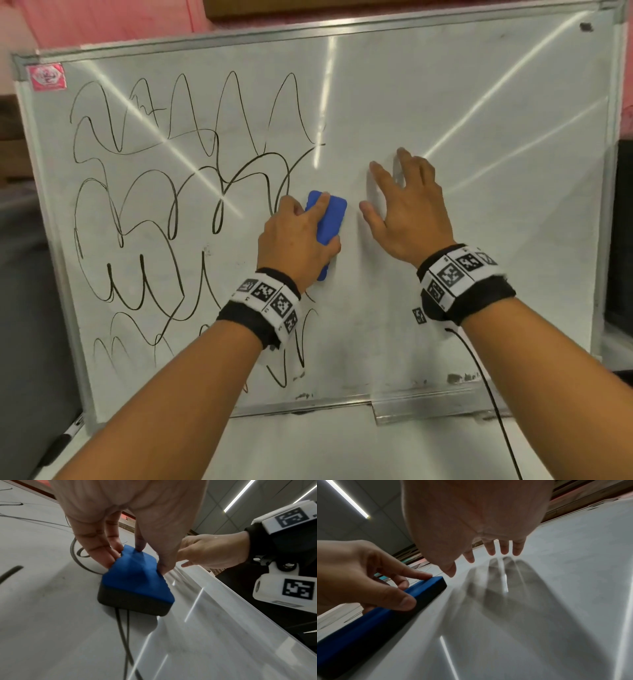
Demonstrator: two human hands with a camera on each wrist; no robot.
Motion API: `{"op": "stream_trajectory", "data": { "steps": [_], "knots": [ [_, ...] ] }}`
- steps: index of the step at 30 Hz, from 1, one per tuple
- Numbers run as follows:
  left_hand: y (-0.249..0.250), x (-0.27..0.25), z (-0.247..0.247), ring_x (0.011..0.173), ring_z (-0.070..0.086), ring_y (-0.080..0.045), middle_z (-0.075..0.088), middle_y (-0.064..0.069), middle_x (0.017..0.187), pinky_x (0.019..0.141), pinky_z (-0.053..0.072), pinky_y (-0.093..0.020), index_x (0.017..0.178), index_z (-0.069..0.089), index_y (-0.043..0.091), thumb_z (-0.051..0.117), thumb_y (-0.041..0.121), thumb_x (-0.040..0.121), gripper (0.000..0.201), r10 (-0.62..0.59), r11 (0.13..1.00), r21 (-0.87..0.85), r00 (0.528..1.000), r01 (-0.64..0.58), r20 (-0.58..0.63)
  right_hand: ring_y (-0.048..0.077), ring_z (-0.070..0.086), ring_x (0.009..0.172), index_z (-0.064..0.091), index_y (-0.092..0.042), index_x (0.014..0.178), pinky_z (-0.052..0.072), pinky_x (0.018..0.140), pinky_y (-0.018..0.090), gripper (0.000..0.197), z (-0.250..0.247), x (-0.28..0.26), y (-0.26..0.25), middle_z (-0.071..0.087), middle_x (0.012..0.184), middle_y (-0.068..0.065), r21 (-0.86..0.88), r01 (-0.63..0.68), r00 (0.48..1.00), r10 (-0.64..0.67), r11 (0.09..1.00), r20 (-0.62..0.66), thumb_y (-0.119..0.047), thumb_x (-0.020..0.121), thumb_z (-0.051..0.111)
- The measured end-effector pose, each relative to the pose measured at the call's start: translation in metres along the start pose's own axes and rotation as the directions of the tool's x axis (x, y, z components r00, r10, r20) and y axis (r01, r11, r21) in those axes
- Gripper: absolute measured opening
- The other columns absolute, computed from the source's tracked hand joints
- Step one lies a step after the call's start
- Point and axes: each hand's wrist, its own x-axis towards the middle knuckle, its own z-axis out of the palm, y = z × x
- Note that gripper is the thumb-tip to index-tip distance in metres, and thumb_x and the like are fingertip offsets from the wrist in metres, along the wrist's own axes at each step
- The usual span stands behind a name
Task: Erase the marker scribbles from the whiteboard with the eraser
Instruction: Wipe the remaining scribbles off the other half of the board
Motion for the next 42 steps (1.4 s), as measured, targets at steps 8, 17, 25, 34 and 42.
{"op": "stream_trajectory", "data": {
  "steps": [8,17,25,34,42],
  "knots": [
    [-0.003,-0.016,0.007,0.090,0.048,-0.016,0.041,-0.002,0.117,0.080,0.052,-0.032,0.151,0.033,0.034,0.061,0.056,0.087,0.073,0.007,1.000,-0.001,0.999,-0.007,0.046,0.043,0.030,0.136,0.041,-0.021,0.144,0.042,0.099,0.057,0.061,-0.004,0.026,0.007,0.029,0.154,0.020,-0.030,0.027,1.000,-0.027,0.999,0.006,-0.052,0.092,0.051],
    [0.001,0.040,-0.022,0.088,0.052,-0.021,0.043,-0.003,0.112,0.074,0.052,-0.034,0.148,0.038,0.037,0.065,0.055,0.083,0.073,0.009,1.000,-0.003,0.998,-0.009,-0.061,0.043,0.030,0.134,0.045,-0.022,0.141,0.041,0.099,0.055,0.058,-0.012,0.048,0.009,0.030,0.153,0.020,-0.074,0.038,0.999,-0.039,0.997,-0.024,-0.050,0.090,0.054],
    [-0.002,0.047,-0.024,0.086,0.049,-0.019,0.041,0.000,0.108,0.073,0.051,-0.032,0.148,0.038,0.038,0.066,0.055,0.082,0.073,0.021,1.000,-0.021,0.997,-0.022,-0.069,0.042,0.029,0.135,0.041,-0.024,0.144,0.040,0.101,0.054,0.062,-0.011,0.044,0.014,0.028,0.155,0.018,-0.090,0.039,0.999,-0.040,0.995,-0.007,-0.050,0.090,0.055],
    [0.005,0.085,-0.045,0.086,0.047,-0.021,0.043,-0.006,0.111,0.076,0.045,-0.030,0.149,0.038,0.033,0.065,0.054,0.083,0.074,0.024,1.000,-0.010,0.993,-0.025,-0.116,0.041,0.030,0.133,0.042,-0.023,0.144,0.040,0.100,0.052,0.063,-0.010,0.040,0.008,0.029,0.154,0.019,-0.091,0.021,1.000,-0.021,0.996,0.005,-0.051,0.089,0.056],
    [0.009,0.097,-0.052,0.090,0.052,-0.027,0.043,-0.006,0.110,0.078,0.050,-0.035,0.147,0.040,0.032,0.063,0.053,0.082,0.072,0.017,1.000,-0.001,0.993,-0.017,-0.120,0.041,0.035,0.127,0.049,-0.020,0.135,0.042,0.094,0.050,0.057,-0.008,0.043,0.001,0.036,0.146,0.020,-0.073,0.009,1.000,-0.010,0.997,-0.008,-0.049,0.087,0.058]
  ]
}}
